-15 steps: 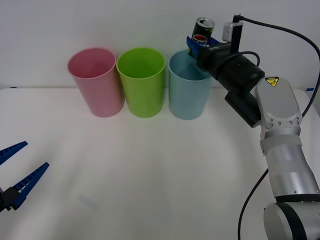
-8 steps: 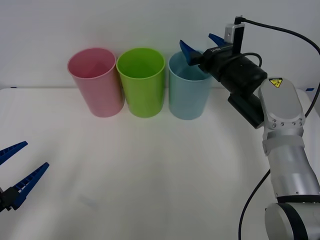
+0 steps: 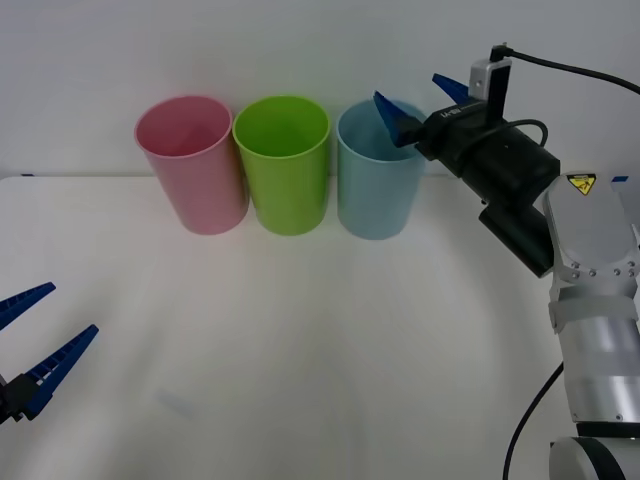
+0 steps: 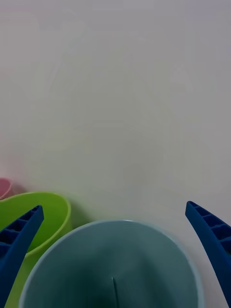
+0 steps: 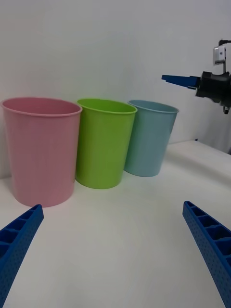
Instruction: Grasp the object on the table and drop it into the matching bin: aluminum can to the light blue bin, PET bottle to the pink bin.
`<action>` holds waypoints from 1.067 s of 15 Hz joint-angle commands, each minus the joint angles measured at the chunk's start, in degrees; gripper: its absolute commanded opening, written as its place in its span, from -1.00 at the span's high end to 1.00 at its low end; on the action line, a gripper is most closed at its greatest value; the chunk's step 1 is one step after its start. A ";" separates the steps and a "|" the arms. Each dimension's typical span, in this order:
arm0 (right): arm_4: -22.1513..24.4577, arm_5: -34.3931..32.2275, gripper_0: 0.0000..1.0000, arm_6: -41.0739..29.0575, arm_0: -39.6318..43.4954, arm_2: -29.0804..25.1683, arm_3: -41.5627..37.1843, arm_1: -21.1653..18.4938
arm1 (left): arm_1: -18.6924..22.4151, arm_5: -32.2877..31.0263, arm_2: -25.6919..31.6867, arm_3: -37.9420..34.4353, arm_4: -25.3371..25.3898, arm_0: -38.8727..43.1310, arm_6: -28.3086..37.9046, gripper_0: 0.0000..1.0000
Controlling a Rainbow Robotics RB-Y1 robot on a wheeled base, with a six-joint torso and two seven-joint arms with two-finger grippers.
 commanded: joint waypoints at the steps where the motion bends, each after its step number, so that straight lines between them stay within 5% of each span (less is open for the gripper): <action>1: -2.05 -1.45 -1.00 -0.06 4.20 1.14 -4.42 -1.97 | 0.00 0.00 0.00 0.00 0.00 0.00 0.00 -1.00; 11: -12.60 -5.40 -1.00 1.61 24.85 3.86 -22.35 -11.29 | 0.00 0.00 0.00 0.00 0.00 0.00 0.00 -1.00; 16: -16.20 -14.81 -1.00 4.07 33.03 -0.97 -26.48 -13.14 | 0.00 0.00 0.00 0.00 0.00 0.00 0.00 -1.00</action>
